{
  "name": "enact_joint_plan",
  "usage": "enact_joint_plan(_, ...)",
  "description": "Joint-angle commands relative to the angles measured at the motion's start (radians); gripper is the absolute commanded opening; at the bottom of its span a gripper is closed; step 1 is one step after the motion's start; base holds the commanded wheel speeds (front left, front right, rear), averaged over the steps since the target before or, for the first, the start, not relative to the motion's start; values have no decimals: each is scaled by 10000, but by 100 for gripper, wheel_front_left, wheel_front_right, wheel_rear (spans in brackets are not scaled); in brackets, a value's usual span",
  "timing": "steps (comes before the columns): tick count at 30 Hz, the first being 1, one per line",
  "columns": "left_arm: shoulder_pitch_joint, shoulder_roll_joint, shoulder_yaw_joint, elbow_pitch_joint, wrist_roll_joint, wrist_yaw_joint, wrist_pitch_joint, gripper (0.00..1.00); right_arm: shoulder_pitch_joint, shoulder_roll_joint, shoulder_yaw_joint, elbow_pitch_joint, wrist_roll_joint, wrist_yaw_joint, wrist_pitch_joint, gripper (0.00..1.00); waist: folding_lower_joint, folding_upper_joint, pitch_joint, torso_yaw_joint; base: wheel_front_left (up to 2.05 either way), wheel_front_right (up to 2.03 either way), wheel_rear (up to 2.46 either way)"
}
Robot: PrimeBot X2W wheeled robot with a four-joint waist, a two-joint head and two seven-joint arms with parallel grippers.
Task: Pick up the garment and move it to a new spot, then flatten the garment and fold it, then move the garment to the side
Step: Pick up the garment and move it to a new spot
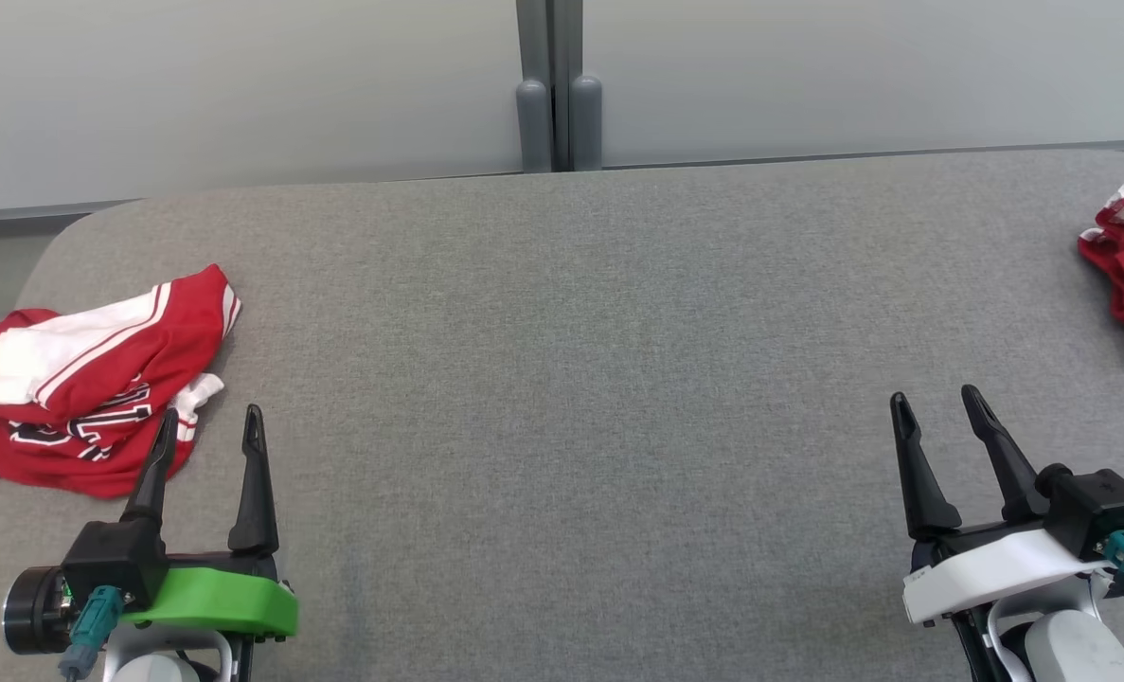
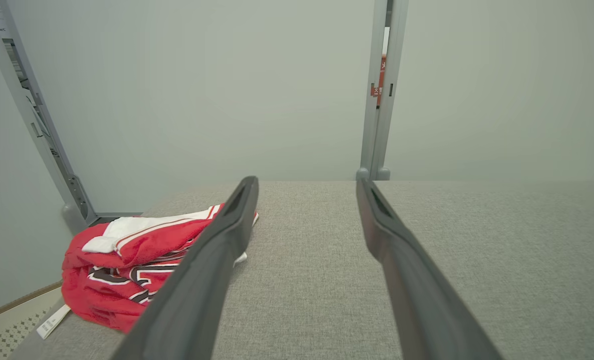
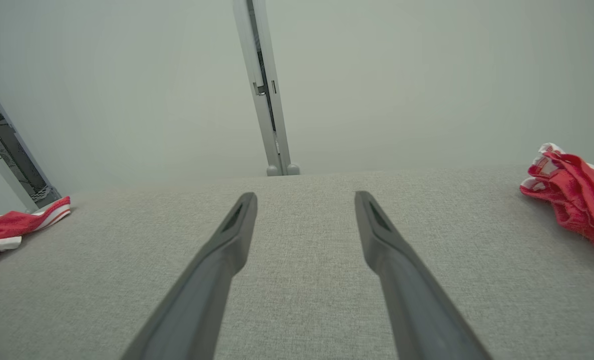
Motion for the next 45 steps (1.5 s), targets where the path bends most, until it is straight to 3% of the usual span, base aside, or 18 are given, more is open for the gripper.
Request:
enact_joint_plan(1, 4, 14, 67, -3, 49, -34, -1, 100, 138, -11, -18, -41, -63, -9, 4, 100, 0, 0, 8, 116, 0, 0, 0)
enact_joint_plan(9, -106, 43, 179, 1, 67, -16, -1, 100, 168, 52, -27, -61, -128, -7, -2, 100, 0, 0, 83, 800, 0, 0, 0)
enact_joint_plan(32, 192, 5, 443, 17, 27, 35, -2, 100, 176, 272, -214, 44, -355, -7, 40, 100, 0, 0, 63, 3576, 0, 0, 0)
enact_joint_plan(45, 272, -75, 645, -1, -61, 26, -2, 100, 57, 267, -118, 25, -418, -6, 115, 100, 0, 0, 165, 4275, 0, 0, 0)
